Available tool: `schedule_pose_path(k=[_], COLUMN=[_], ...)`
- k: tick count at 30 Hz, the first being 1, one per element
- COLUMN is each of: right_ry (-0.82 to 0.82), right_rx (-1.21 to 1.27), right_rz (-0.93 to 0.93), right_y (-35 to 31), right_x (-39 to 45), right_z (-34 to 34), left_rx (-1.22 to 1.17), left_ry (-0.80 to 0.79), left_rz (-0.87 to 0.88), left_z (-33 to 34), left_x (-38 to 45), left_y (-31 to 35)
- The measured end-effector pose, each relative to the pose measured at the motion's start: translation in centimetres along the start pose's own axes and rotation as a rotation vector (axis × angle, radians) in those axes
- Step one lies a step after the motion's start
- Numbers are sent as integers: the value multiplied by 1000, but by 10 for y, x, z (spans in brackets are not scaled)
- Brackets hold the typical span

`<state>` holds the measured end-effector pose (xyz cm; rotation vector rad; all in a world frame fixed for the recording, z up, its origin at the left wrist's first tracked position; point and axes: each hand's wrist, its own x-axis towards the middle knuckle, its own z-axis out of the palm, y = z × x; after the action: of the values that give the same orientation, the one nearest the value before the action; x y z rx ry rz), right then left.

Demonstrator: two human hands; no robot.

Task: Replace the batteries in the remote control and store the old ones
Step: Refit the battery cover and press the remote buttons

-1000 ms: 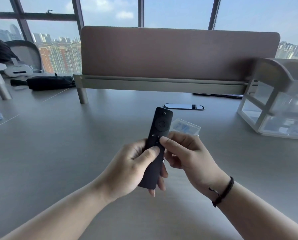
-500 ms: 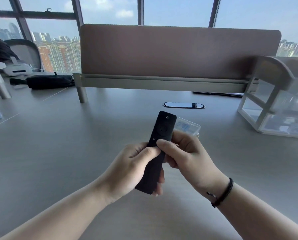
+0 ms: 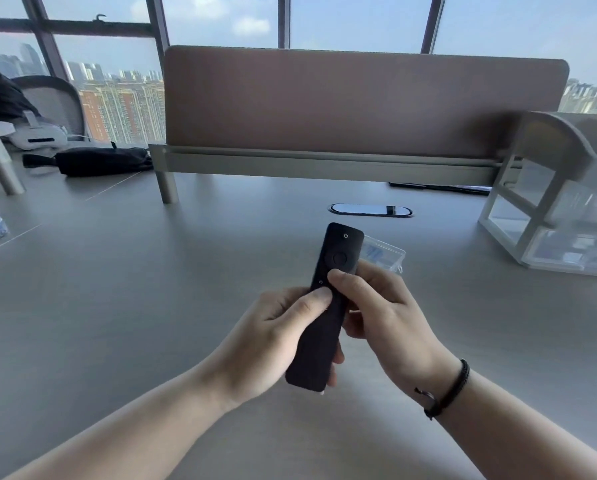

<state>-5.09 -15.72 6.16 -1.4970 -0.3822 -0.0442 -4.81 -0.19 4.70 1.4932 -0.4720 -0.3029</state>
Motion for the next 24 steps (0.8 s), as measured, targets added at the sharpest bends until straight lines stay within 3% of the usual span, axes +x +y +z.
schedule_pose_path(k=[8,17,24], right_ry=[17,11,54], right_rx=[-46,-42,-72], right_rz=[-15,15,13], right_y=[3,5,2], right_x=[3,2,2], right_z=[-1,0,0], left_rx=[21,77,-48], left_ry=[4,144,77], left_rz=[-21,91,53], left_z=[1,-6,-4], left_x=[1,4,3], left_y=[-3,1,3])
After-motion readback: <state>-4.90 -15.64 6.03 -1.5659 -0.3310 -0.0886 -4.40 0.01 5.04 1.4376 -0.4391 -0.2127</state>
